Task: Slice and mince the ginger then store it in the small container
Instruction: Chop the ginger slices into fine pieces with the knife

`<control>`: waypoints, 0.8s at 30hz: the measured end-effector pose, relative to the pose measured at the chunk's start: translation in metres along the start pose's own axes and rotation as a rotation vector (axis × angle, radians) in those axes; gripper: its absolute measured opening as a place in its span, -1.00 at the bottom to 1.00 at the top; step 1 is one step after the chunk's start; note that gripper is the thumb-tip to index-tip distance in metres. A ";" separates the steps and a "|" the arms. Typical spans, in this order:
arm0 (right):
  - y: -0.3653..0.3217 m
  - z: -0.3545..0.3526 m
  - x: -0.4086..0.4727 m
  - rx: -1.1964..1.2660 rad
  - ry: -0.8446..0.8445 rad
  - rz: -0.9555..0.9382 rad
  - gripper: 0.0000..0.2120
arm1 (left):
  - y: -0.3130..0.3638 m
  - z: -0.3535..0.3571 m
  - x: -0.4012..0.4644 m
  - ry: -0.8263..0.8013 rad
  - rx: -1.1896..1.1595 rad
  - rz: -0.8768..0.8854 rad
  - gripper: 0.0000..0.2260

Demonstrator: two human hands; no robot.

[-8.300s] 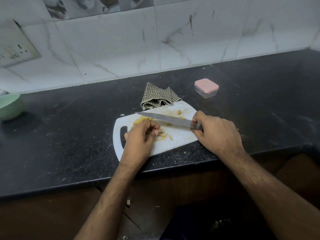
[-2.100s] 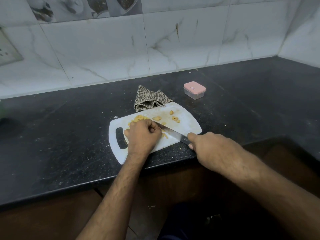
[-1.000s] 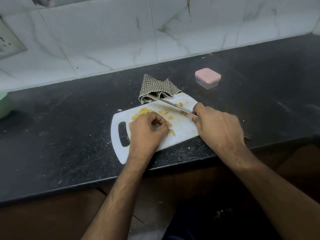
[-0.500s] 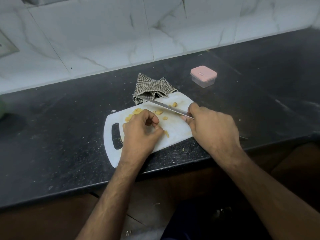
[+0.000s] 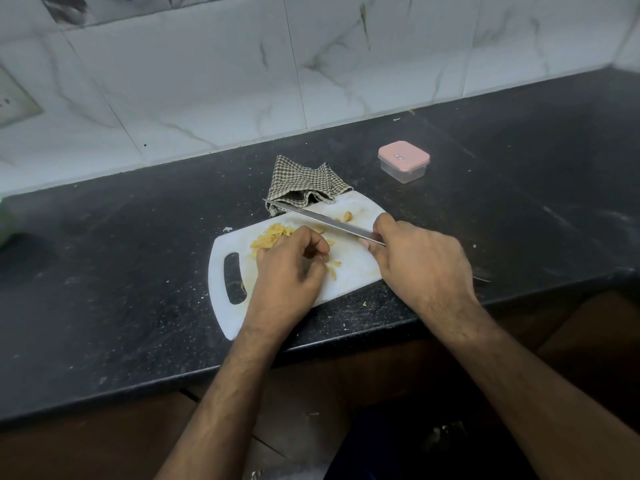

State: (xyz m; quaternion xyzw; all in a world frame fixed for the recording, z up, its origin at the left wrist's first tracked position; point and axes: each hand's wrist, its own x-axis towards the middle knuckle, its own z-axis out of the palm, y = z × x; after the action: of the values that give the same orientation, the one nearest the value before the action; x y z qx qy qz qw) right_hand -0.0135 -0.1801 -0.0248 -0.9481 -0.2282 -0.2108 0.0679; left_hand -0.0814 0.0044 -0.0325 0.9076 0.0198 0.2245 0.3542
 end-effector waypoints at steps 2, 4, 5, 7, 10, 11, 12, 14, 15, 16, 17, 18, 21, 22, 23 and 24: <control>0.000 0.000 -0.001 0.003 -0.002 -0.003 -0.71 | -0.001 0.000 -0.002 0.032 -0.074 -0.019 -0.87; 0.000 0.000 -0.001 -0.003 0.003 -0.005 -0.71 | -0.001 0.001 -0.002 0.045 -0.164 -0.050 -0.87; 0.001 0.000 0.000 -0.008 0.008 -0.004 -0.71 | -0.002 0.001 -0.002 0.047 -0.190 -0.058 -0.87; 0.001 0.001 0.000 -0.007 0.011 -0.002 -0.70 | -0.004 0.002 -0.001 0.054 -0.210 -0.060 -0.86; 0.001 0.002 0.000 -0.005 0.007 -0.003 -0.71 | -0.005 0.001 -0.001 0.065 -0.248 -0.078 -0.85; 0.000 0.002 0.000 -0.008 0.008 -0.004 -0.71 | -0.006 0.001 -0.001 0.063 -0.265 -0.084 -0.85; 0.000 0.002 0.001 -0.012 0.008 -0.004 -0.71 | -0.007 0.000 -0.001 0.061 -0.280 -0.086 -0.85; 0.000 0.002 0.001 -0.018 0.004 0.000 -0.70 | -0.007 -0.001 -0.001 0.069 -0.303 -0.080 -0.85; 0.000 0.002 0.001 -0.020 0.001 0.001 -0.71 | -0.007 -0.001 -0.001 0.082 -0.315 -0.076 -0.85; 0.000 0.002 0.000 -0.022 -0.002 0.001 -0.71 | -0.005 -0.002 -0.001 0.099 -0.337 -0.077 -0.86; 0.000 0.003 0.000 -0.021 -0.006 0.000 -0.71 | -0.004 -0.003 -0.002 0.115 -0.374 -0.085 -0.88; 0.000 0.002 0.000 -0.018 -0.007 -0.003 -0.72 | -0.001 -0.005 -0.003 0.122 -0.414 -0.098 -0.89; -0.001 -0.001 0.001 -0.012 -0.007 -0.014 -0.71 | -0.005 -0.014 -0.001 0.019 -0.385 -0.095 -0.90; -0.002 -0.002 0.001 -0.010 -0.008 -0.017 -0.71 | -0.011 -0.018 0.000 -0.047 -0.271 -0.058 -0.87; -0.002 -0.002 0.001 -0.007 -0.008 -0.017 -0.71 | -0.016 -0.021 0.001 -0.114 -0.120 -0.005 -0.84; -0.002 -0.002 0.001 -0.005 -0.006 -0.016 -0.71 | -0.020 -0.025 0.003 -0.182 0.022 0.050 -0.81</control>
State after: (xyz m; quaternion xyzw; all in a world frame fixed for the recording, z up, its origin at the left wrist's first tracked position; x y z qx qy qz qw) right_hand -0.0139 -0.1784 -0.0222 -0.9470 -0.2356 -0.2089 0.0630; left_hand -0.0864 0.0354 -0.0283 0.9283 -0.0328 0.1499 0.3387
